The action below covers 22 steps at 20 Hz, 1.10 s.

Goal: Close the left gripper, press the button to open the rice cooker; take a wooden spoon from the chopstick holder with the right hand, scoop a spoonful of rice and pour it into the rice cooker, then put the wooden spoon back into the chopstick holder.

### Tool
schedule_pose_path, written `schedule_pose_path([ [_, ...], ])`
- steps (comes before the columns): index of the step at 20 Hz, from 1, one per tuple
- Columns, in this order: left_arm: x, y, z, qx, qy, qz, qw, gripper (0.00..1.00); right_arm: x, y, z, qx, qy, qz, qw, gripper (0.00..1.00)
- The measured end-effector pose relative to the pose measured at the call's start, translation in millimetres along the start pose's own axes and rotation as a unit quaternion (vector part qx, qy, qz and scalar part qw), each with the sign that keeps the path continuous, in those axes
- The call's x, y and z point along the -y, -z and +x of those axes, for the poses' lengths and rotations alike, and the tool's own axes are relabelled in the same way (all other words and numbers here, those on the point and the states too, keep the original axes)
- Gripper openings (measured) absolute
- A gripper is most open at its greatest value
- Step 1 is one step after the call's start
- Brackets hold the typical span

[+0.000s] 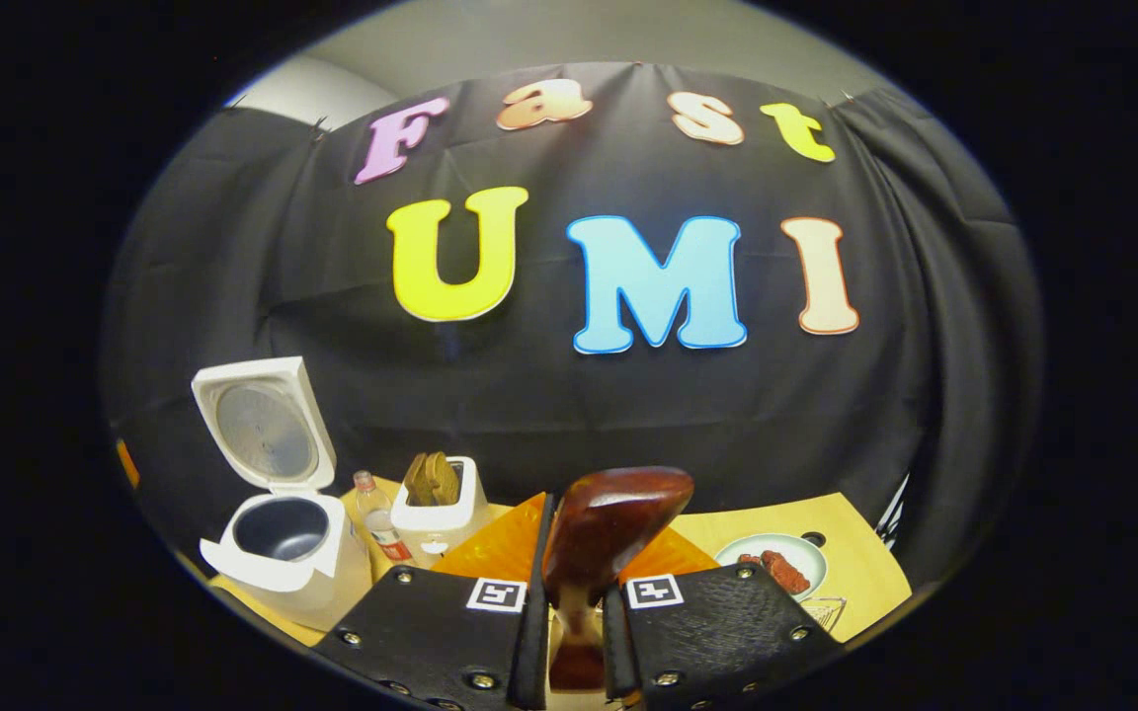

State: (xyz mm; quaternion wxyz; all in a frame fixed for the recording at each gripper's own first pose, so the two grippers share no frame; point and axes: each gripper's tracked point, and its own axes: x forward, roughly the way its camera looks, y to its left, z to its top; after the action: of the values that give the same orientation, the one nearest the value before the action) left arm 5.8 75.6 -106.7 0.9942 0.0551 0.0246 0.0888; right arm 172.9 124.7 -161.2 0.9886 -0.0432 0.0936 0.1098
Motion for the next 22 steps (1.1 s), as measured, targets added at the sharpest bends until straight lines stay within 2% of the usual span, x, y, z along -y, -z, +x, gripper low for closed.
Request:
schedule_pose_path([
  [6, 1.1, -1.9, -7.2, 0.011, 0.007, 0.013, 1.000, 0.99, -24.5, 58.5, 17.2, -0.019, 0.005, -0.138, 0.990, 0.23],
  [10, -3.1, 1.4, -10.1, 0.010, 0.006, 0.022, 1.000, 0.99, -37.4, 95.8, 27.5, -0.042, -0.004, -0.181, 0.983, 0.23],
  [13, -3.0, 4.0, -9.8, 0.009, 0.006, 0.030, 0.999, 0.99, -42.0, 121.3, 30.3, -0.059, -0.003, -0.192, 0.980, 0.23],
  [16, -2.3, 9.5, -9.0, 0.006, 0.010, 0.027, 1.000, 0.95, -41.5, 143.5, 35.2, -0.077, 0.001, -0.197, 0.977, 0.23],
  [20, -4.8, 15.7, -8.8, -0.001, 0.011, 0.027, 1.000, 0.95, -38.3, 165.1, 42.1, -0.099, 0.005, -0.178, 0.979, 0.23],
  [22, -3.7, 17.3, -6.9, -0.002, 0.012, 0.029, 1.000, 0.95, -45.2, 169.8, 41.4, -0.106, -0.008, -0.150, 0.983, 0.23],
])
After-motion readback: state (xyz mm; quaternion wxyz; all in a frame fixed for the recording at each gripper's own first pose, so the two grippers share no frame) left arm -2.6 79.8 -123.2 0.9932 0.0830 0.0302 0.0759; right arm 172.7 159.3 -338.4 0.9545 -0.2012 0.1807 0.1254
